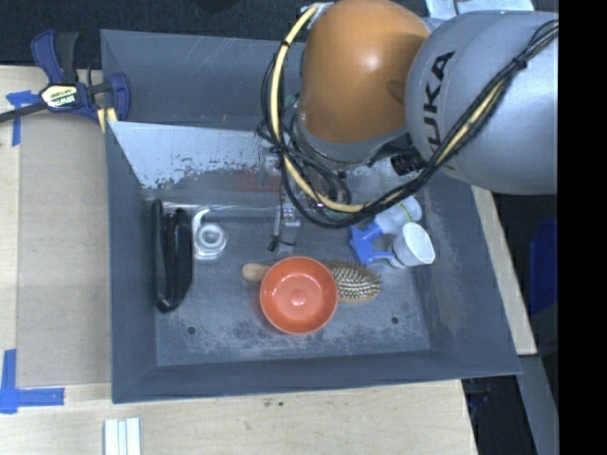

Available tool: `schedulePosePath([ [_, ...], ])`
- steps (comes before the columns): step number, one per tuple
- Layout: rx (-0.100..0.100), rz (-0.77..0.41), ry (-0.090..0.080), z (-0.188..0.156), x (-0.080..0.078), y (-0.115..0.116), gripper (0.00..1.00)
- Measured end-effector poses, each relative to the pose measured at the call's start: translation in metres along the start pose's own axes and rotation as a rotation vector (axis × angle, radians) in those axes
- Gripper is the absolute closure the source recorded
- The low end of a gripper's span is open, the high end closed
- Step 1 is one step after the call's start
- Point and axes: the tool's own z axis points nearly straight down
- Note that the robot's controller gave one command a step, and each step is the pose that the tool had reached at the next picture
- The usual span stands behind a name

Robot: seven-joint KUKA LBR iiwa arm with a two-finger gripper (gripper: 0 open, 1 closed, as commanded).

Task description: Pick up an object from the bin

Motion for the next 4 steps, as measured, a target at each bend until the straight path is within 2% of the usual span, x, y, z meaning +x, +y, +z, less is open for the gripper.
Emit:
schedulePosePath([
  [2, 0.0, 0.026, -0.004, 0.005, 0.002, 0.002, 0.0],
  [3, 0.0, -0.096, -0.002, 0.01, 0.031, -0.042, 0.0],
  [4, -0.002, 0.072, -0.001, 0.037, 0.037, -0.003, 0.0],
])
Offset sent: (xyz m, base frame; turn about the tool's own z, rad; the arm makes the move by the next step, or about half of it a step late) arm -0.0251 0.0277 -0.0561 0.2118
